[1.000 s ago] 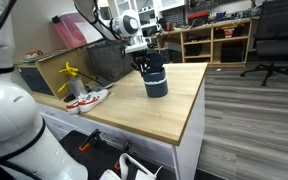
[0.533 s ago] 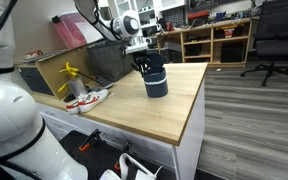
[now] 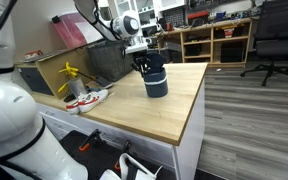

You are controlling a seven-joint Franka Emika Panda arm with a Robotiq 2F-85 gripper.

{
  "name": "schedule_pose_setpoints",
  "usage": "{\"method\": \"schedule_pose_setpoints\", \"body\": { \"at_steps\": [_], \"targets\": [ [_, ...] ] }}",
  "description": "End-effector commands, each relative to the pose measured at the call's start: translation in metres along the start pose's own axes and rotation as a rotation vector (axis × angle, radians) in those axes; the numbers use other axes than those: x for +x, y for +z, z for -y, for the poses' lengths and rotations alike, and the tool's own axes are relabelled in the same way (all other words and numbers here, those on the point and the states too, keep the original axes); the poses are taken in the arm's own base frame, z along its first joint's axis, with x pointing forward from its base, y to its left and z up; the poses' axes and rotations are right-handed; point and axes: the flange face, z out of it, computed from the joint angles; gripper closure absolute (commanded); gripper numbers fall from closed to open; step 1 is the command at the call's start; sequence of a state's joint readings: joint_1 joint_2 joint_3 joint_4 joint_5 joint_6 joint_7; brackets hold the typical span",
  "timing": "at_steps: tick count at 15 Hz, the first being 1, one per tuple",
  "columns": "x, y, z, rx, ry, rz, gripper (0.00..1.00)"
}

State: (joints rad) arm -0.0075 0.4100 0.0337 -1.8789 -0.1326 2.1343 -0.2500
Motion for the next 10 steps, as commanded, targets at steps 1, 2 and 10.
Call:
{"method": "schedule_pose_setpoints", "body": {
  "at_steps": [1, 2, 10],
  "targets": [
    [-0.0100, -0.0058, 0.0025, 0.005, -0.012, 0.003, 0.97],
    [-0.0107, -0.0060, 0.0031, 0.005, -0.014, 0.002, 0.97],
    [-0.0171, -0.0075, 0.0035, -0.006, -0.052, -0.008, 0.97]
  ]
}}
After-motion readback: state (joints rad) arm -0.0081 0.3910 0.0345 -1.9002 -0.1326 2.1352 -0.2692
